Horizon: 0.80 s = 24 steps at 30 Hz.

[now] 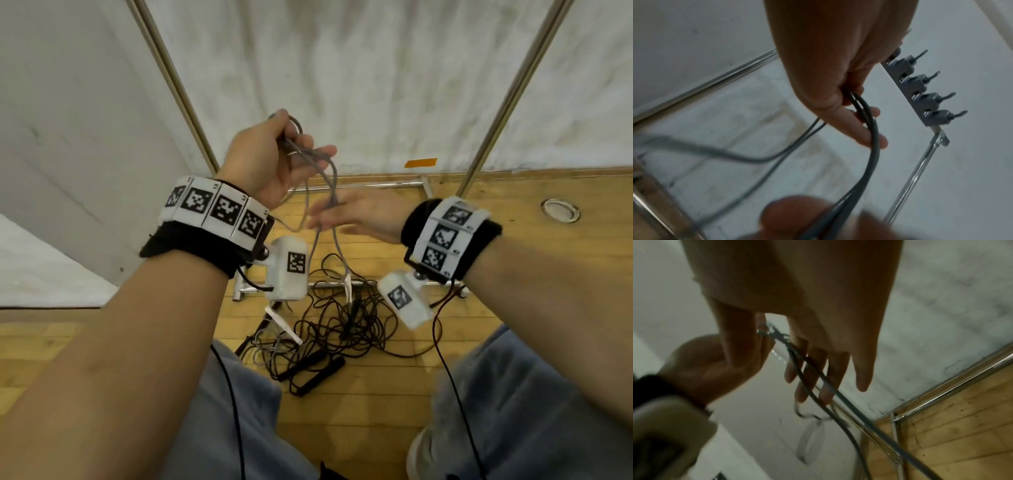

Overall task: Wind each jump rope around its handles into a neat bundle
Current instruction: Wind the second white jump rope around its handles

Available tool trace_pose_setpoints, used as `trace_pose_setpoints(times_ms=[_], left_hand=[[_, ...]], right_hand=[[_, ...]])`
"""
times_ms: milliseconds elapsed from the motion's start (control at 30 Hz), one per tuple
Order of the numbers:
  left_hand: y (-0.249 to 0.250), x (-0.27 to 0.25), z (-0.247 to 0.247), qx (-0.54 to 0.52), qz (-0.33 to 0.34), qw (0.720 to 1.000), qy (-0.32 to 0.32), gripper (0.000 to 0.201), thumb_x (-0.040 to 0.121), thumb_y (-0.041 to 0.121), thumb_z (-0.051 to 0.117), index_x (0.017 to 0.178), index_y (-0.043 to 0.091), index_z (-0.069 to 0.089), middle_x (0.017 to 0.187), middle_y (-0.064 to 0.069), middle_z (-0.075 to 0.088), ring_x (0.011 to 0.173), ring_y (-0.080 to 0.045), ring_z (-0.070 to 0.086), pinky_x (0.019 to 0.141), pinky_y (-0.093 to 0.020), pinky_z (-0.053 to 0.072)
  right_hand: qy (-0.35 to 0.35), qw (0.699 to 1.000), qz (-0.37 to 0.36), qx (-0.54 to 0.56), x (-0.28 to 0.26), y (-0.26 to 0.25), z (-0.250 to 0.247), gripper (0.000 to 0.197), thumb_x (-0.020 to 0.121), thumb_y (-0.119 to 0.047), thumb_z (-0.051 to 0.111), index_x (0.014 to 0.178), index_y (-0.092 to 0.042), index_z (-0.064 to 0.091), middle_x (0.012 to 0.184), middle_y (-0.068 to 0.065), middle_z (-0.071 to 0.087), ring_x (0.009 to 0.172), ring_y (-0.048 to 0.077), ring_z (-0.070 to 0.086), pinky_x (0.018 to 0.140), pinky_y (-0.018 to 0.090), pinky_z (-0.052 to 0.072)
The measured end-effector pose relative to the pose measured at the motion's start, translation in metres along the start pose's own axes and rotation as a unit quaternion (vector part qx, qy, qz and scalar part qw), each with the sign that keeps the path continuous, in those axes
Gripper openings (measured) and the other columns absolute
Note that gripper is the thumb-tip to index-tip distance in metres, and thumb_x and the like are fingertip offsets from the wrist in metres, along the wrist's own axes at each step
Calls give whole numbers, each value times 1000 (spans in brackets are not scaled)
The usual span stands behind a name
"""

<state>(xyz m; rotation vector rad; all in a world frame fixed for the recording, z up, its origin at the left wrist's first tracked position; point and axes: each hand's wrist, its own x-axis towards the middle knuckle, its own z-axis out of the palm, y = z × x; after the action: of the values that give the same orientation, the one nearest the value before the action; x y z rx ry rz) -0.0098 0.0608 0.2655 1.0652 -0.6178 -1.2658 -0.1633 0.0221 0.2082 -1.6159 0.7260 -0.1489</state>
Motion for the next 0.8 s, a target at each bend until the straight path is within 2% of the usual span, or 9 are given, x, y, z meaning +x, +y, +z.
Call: trace_pose_setpoints(times_ms=[67,133,233,267,367,467,567,667,800], left_hand=[[5,0,-1,-38,10,999,2,39,104,30,31,72,13,43,60,-4,54,81,-28,72,58,-31,57],[8,0,-3,-32,24,999,13,37,104,29,32,74,12,47,66,-4,58,84,-28,72,63,-32,57],[6,0,-7,55,35,998,23,18,97,21,46,87,10,55,85,-6,63,89,-26,67,76,-35,53],[3,-1,-9,93,25,995,15,11,93,18,50,94,9,56,90,-6,64,91,-26,65,79,-37,50],[-5,-4,-15,190,-55,977,-73,29,85,25,52,109,10,56,108,-9,64,106,-30,62,88,-41,41],[-15,-4,-13,247,-85,952,-161,39,78,36,60,112,17,59,119,2,64,119,-20,57,96,-40,36],[-32,3,-8,304,-60,941,-133,40,79,21,68,118,19,58,112,4,67,112,-14,60,93,-38,40],[-54,8,-3,393,-44,907,-141,6,91,17,62,95,21,62,98,1,72,91,-8,67,82,-32,44],[-69,15,-2,461,-45,869,-175,19,96,18,54,80,22,62,79,10,72,76,3,65,73,-18,48]], right_hand=[[21,998,10,-56,1,6,12,9,92,-30,56,91,-24,63,93,-10,71,99,10,63,94,34,44],[56,990,-1,-132,2,8,18,27,99,-31,41,84,-23,63,88,-9,69,91,9,63,86,31,46],[129,975,-31,-179,3,3,12,35,100,-29,38,75,-23,62,88,-1,66,85,16,60,73,29,49],[150,976,-40,-152,4,1,6,35,100,-28,38,74,-22,61,83,-1,65,80,17,60,67,27,51],[217,972,-79,-39,6,-6,-7,35,99,-22,41,70,-15,59,72,3,60,66,20,57,60,29,50],[283,952,-87,81,8,-14,-14,34,98,-19,45,70,-9,58,65,8,57,56,22,54,54,30,49],[287,932,-103,194,6,-23,-21,34,99,-20,45,71,-5,58,68,11,56,53,20,53,50,26,47],[289,907,-133,276,4,-33,-27,33,100,-20,43,73,-5,57,69,7,57,51,15,54,51,23,49],[342,853,-187,348,-5,-39,-49,32,100,-22,43,79,-4,58,73,7,58,58,15,56,56,24,51]])
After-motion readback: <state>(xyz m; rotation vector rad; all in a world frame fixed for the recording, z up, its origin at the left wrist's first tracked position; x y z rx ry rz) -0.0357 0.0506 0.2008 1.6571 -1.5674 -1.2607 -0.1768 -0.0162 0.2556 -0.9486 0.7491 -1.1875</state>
